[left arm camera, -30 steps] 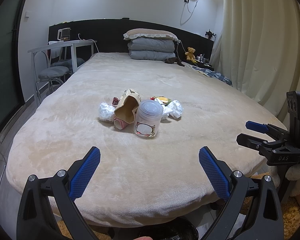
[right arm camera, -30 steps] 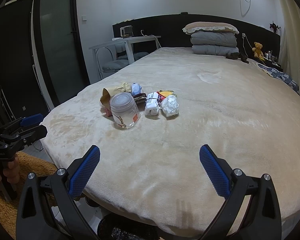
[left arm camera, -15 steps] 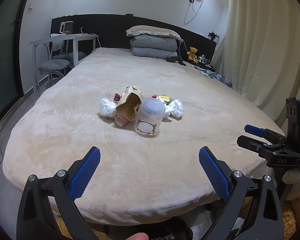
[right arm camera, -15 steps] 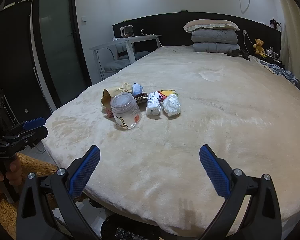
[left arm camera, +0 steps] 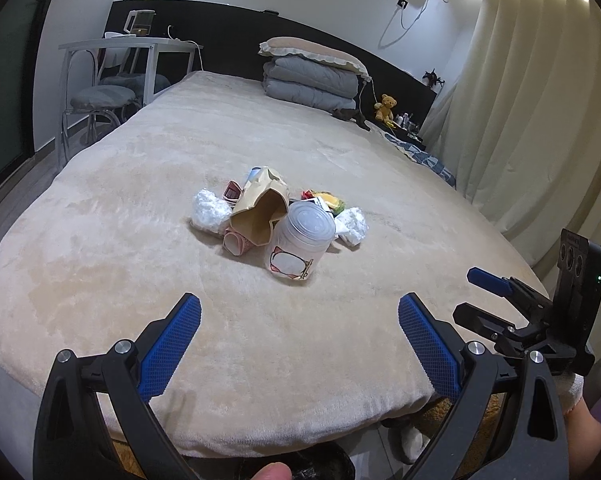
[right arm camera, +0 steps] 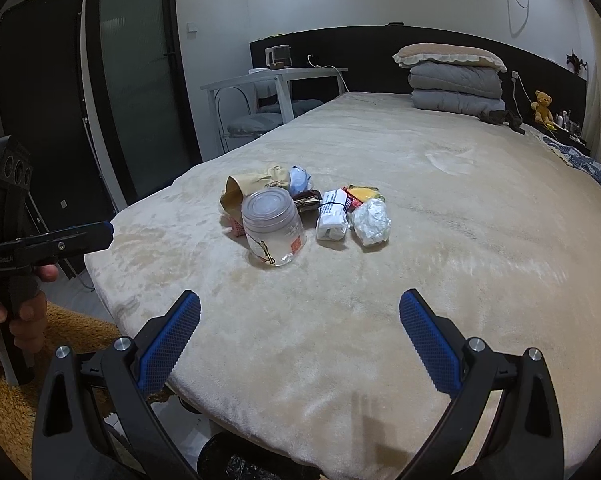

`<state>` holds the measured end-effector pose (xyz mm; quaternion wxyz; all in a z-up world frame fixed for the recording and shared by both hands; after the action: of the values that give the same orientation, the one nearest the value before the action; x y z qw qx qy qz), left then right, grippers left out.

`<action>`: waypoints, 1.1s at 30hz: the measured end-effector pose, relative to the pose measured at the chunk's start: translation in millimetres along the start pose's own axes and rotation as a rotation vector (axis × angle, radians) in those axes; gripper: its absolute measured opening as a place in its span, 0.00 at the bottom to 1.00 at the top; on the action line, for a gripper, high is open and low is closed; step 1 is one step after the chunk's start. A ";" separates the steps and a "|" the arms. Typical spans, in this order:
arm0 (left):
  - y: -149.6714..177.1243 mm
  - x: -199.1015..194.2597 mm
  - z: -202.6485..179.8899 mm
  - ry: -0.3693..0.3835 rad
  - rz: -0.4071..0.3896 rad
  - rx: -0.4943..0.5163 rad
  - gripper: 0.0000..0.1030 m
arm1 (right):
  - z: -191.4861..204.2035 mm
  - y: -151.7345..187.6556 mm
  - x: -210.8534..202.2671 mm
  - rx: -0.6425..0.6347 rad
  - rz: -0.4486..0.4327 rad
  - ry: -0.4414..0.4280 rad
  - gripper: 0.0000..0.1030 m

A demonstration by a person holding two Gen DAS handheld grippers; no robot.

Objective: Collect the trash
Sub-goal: 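Grasp the clear plastic jar with the right tool while the left tool grasps the brown paper bag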

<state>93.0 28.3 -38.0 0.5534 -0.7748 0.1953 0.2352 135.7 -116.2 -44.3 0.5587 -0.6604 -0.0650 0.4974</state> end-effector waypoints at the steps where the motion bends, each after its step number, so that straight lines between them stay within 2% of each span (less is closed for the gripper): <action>1: -3.6 1.8 1.0 0.004 0.000 -0.002 0.93 | 0.5 -2.9 3.1 -0.007 0.001 -0.006 0.96; 11: -44.1 43.1 26.9 0.097 0.066 -0.129 0.93 | -6.9 -30.2 43.3 0.026 0.032 -0.120 0.96; 22: -63.6 100.9 45.3 0.237 0.198 -0.317 0.92 | 5.0 -39.1 90.4 -0.039 0.095 -0.167 0.96; 26: -66.7 120.8 51.0 0.251 0.233 -0.352 0.92 | 5.1 -39.4 109.7 -0.024 0.127 -0.209 0.96; 33: -67.8 145.1 56.2 0.269 0.283 -0.382 0.92 | 0.1 -44.6 133.9 -0.038 0.141 -0.208 0.96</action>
<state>240.8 96.6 -85.9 0.3277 -0.8545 0.3254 0.2376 223.1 -13.8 -86.8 0.4998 -0.6188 -0.0855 0.6000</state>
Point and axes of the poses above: each gripper's, at about its wrist camera, not at the fingertips, and x roughly the way its jaws point, z to its left, y to its underside, the point moved 7 cm from there along x, roughly the way its jaws point, and after that the axes turned 5 degrees about -y, right-handed, at the moved point
